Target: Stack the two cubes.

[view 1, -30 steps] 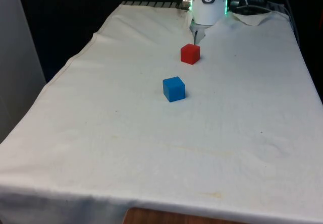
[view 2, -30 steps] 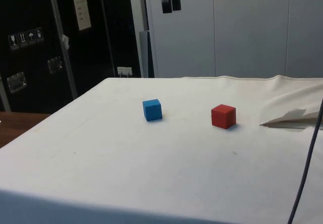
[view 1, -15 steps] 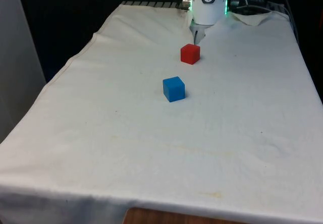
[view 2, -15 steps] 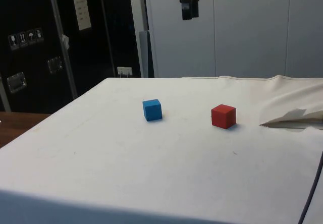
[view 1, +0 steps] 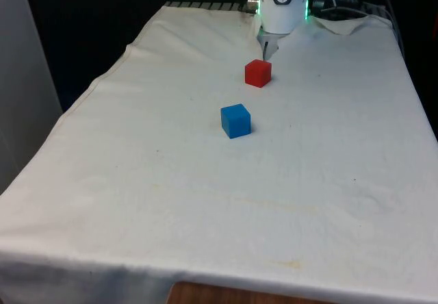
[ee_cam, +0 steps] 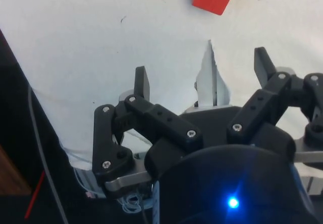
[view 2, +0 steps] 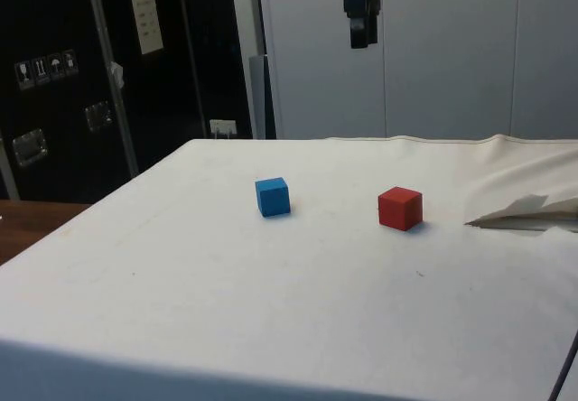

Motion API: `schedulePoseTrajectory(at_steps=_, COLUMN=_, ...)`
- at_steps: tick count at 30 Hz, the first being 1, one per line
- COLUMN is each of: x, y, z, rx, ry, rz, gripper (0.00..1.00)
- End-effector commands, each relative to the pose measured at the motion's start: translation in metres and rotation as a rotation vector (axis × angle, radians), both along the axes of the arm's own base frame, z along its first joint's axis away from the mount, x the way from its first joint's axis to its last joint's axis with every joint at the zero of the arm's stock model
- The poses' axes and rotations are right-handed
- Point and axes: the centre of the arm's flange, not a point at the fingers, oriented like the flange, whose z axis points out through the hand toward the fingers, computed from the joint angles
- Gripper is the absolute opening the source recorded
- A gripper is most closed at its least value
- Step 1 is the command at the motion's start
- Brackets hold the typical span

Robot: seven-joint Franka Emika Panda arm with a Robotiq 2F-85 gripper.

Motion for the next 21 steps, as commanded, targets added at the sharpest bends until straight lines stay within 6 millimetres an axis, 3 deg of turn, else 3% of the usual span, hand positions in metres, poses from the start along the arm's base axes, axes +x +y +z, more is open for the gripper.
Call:
schedulePoseTrajectory(at_steps=1, x=-0.004, y=-0.001, z=-0.003, rx=-0.002, ry=-0.011, rz=0.0, gripper=1.0)
schedulePoseTrajectory(at_steps=21, x=-0.022, y=-0.002, z=-0.045, rx=-0.036, ry=-0.005, rz=-0.042, gripper=1.0)
